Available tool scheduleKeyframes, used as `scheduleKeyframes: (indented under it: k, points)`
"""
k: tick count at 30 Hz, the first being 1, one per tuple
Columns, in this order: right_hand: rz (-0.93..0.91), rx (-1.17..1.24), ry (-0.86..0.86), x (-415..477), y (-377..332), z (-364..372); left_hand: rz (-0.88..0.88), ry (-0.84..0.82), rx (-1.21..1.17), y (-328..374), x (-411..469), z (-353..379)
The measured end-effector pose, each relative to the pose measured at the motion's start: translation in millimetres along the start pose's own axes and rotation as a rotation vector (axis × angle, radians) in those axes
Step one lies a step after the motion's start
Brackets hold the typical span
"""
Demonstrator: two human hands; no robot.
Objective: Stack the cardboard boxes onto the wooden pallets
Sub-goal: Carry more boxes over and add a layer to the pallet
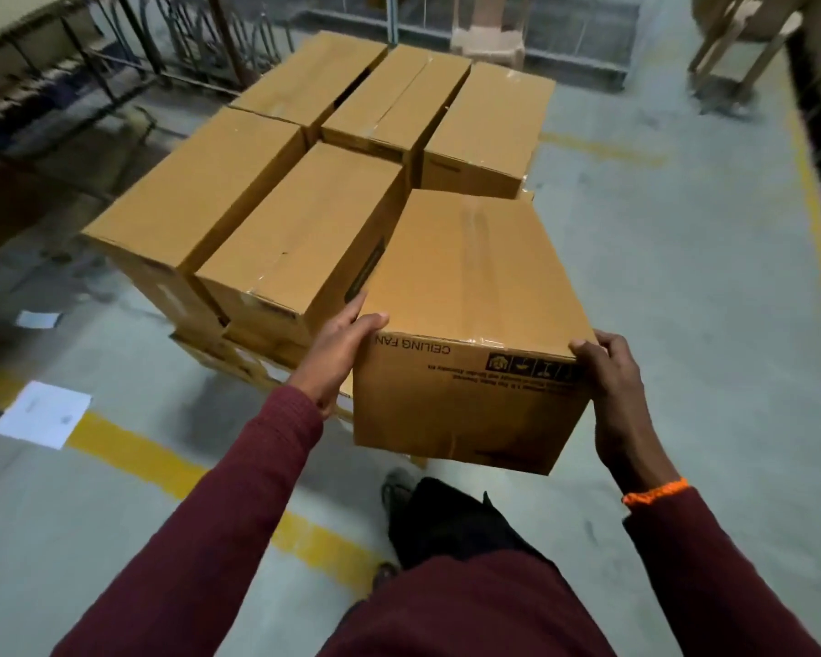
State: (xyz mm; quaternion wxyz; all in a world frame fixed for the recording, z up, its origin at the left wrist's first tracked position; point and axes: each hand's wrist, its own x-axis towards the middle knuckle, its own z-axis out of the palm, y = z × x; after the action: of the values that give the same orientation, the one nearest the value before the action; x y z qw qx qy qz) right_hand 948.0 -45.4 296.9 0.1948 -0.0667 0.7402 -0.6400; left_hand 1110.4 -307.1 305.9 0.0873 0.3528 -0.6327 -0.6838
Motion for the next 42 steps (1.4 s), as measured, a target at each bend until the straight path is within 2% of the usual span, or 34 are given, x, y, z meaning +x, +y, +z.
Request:
scheduleKeyframes:
  k: [5,10,14,19,22,24,27,33,36,42]
  points:
    - [0.026,0.009,0.012,22.0,5.1,44.8,-0.019,-0.061,0.018,-3.3,49.0,-41.7]
    - [0.033,-0.004,0.052,65.0,26.7,97.1,-0.107,-0.19,0.072,-5.3,120.9,-81.2]
    - [0.135,-0.045,0.046,93.1,62.4,142.7,-0.163,-0.275,0.169,-2.9,170.8,-104.4]
    - [0.316,-0.11,-0.068,96.4,89.9,184.3,-0.272,-0.327,0.312,-41.2,208.6,-128.9]
    - [0.436,-0.083,-0.044,93.3,108.3,206.1,-0.344,-0.364,0.402,-63.5,222.0,-141.5]
    - [0.449,-0.054,0.012,93.1,118.7,221.3,-0.349,-0.419,0.497,-75.9,234.8,-151.0]
    - [0.439,-0.039,0.128,93.0,124.1,249.4,-0.306,-0.487,0.665,-84.5,255.2,-167.8]
    - [0.439,-0.042,0.321,110.2,123.6,287.3,-0.187,-0.593,0.835,-75.0,294.6,-192.7]
    - [0.436,-0.024,0.376,119.3,125.7,295.9,-0.092,-0.641,0.917,-71.6,306.6,-196.4]
    - [0.415,-0.05,0.443,123.4,138.6,306.2,-0.034,-0.696,1.065,-74.9,328.8,-209.5]
